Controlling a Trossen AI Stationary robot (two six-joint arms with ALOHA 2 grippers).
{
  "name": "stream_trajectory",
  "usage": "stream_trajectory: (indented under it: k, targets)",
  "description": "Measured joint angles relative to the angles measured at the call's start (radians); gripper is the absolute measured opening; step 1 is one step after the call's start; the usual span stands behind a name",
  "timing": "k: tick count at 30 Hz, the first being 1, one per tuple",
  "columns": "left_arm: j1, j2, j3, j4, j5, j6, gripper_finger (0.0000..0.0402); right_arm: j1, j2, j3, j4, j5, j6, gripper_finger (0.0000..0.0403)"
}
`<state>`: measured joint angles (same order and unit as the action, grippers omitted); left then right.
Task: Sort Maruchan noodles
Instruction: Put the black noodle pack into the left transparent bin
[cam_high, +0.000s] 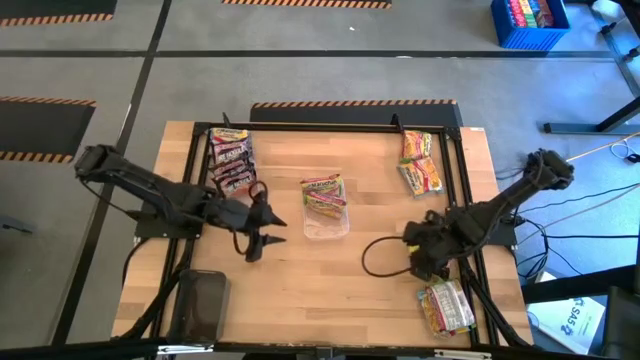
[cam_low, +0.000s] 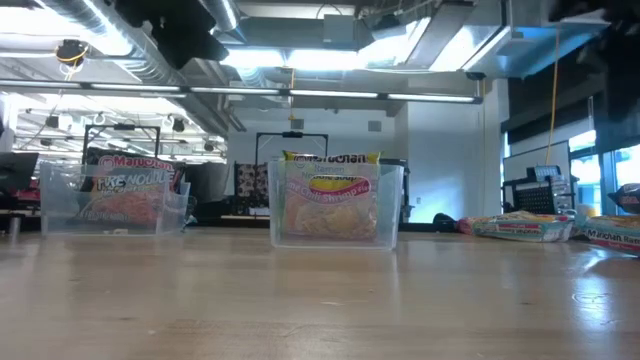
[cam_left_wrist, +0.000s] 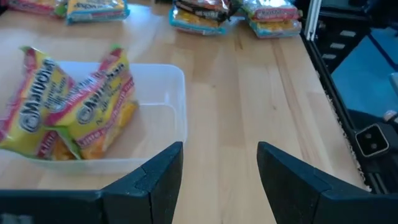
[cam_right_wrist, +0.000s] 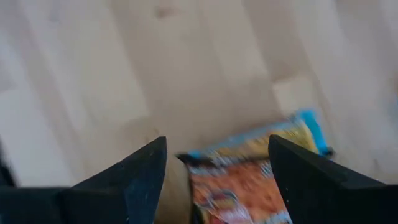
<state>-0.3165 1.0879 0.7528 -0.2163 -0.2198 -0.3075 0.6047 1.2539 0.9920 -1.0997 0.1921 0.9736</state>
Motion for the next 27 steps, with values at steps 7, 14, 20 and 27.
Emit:
stream_trajectory:
  k: [7, 14, 20, 27]
  targets:
    - [-0.073, 0.073, 0.000, 0.027, -0.072, -0.043, 0.0199, 0.076, -0.001, -0.011, -0.068, 0.010, 0.254, 0.0264]
    - [-0.119, 0.143, 0.000, 0.056, -0.110, -0.054, 0.0199, 0.154, 0.044, -0.059, 0.021, -0.026, 0.361, 0.0264]
    - [-0.125, 0.172, 0.000, 0.053, -0.112, -0.071, 0.0199, 0.155, 0.084, -0.060, 0.022, -0.040, 0.360, 0.0264]
    - [-0.125, 0.177, 0.000, 0.053, -0.113, -0.079, 0.0199, 0.155, 0.084, -0.017, -0.021, -0.061, 0.362, 0.0264]
